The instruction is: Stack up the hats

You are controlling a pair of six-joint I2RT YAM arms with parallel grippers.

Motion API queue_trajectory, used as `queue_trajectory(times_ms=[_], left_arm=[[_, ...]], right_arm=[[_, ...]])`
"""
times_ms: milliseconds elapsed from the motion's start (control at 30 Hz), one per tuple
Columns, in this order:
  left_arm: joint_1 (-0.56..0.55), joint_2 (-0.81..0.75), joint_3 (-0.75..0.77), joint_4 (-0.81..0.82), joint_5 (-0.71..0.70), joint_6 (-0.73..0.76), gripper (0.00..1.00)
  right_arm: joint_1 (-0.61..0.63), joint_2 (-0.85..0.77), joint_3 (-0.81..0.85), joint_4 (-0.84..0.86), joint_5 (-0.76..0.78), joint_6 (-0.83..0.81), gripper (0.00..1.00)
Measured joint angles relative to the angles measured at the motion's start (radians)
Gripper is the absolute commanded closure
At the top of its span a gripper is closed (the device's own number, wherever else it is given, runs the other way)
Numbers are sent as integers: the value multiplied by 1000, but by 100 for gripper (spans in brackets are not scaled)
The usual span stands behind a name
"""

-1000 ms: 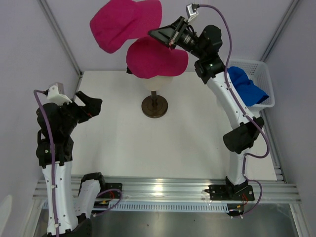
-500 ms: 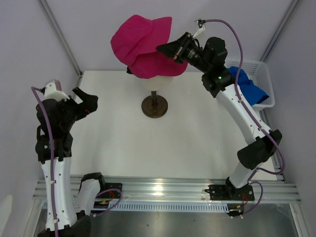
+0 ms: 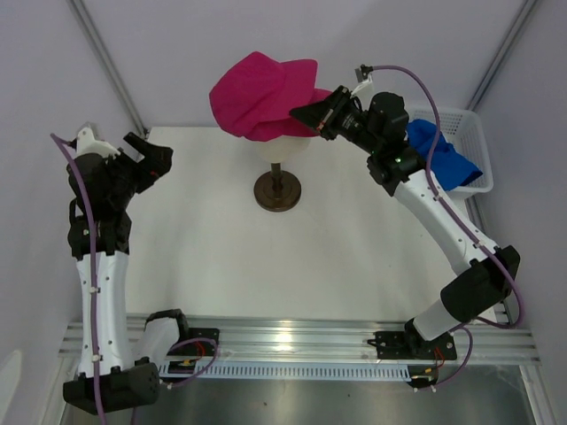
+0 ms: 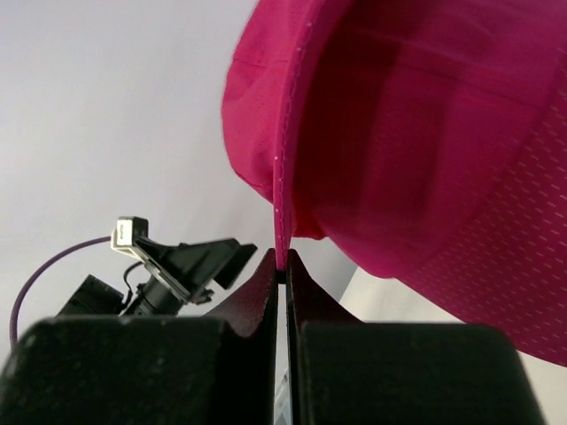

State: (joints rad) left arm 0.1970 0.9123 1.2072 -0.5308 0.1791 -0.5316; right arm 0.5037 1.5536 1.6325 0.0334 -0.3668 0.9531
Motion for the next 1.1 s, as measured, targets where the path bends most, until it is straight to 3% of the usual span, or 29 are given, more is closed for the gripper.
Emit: queue_trajectory(times_ms=[433, 833, 1100], left_arm=[[-10, 299, 34, 368, 194, -237, 1], [-113, 552, 222, 394, 229, -225, 7], [-139, 743, 431, 295, 265, -147, 14]], right_arm=[[-52, -17, -78, 30, -22, 71, 100], [-79, -92, -227, 85, -8, 136, 100], [-91, -91, -228, 97, -31, 147, 100]])
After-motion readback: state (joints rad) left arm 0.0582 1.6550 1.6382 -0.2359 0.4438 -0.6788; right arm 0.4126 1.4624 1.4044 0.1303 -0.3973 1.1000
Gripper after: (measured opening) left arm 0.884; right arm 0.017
